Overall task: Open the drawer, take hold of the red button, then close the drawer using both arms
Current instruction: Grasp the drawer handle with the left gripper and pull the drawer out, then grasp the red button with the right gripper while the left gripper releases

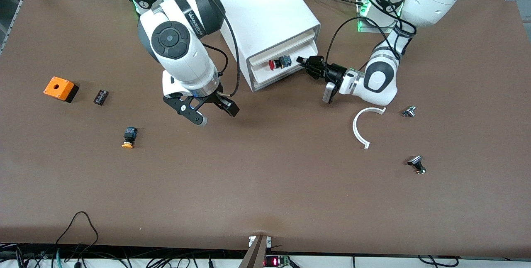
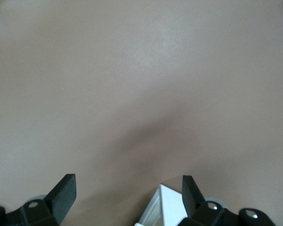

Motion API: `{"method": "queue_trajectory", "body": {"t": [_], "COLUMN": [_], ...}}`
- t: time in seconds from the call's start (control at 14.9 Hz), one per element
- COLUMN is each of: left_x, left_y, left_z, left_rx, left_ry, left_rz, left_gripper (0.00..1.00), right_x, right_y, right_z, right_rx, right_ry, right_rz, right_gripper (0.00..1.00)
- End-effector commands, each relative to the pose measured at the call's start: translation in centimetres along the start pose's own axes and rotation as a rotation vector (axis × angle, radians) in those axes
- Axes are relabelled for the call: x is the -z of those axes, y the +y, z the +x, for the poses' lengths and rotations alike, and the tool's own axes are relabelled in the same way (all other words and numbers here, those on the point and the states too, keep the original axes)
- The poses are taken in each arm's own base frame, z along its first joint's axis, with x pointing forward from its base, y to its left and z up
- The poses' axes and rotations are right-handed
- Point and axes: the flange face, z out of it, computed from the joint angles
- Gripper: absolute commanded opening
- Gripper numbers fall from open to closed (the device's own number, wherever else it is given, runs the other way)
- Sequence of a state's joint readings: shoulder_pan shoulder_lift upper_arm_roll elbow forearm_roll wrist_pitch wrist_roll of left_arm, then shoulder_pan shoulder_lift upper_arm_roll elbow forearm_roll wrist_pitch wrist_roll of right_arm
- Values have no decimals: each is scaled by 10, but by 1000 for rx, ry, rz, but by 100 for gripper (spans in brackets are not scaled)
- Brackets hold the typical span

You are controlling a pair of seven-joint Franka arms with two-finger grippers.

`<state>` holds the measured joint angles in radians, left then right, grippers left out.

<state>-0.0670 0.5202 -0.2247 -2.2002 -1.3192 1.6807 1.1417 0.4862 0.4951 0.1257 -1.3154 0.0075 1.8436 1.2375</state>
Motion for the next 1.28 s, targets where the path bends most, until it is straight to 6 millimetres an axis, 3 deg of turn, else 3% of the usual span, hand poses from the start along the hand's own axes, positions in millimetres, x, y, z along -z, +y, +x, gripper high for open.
{"method": "queue_trajectory", "body": {"t": [0.0,0.27,0.54,0.6,0.67,0.74,0.94,1.21], "left_x": [34,73,88,90,91,95,115,154], "left_y": [13,16,5,5,5,5,15,66], "left_z": [32,62,78,78,78,77,79,105], "left_rx": [15,35,27,27,33,37,41,142], "left_ry": [-3,8,23,26,28,34,42,-34], "left_rz": [29,77,80,82,81,80,112,251], "left_gripper": [0,0,0,9,88,100,100,100], "right_x": [2,1,-2,-7,-12,-14,-28,-60], "right_y": [-24,-47,-63,-66,-69,-73,-84,-99], "right_z": [-10,-24,-42,-48,-55,-62,-85,-122], "right_rx": [-74,-158,-213,-216,-221,-233,-259,-320], "right_ry": [-13,-12,-14,-17,-20,-19,-27,-43], "right_rz": [23,59,84,83,80,96,112,122], "right_gripper": [99,99,99,99,99,99,99,99]}}
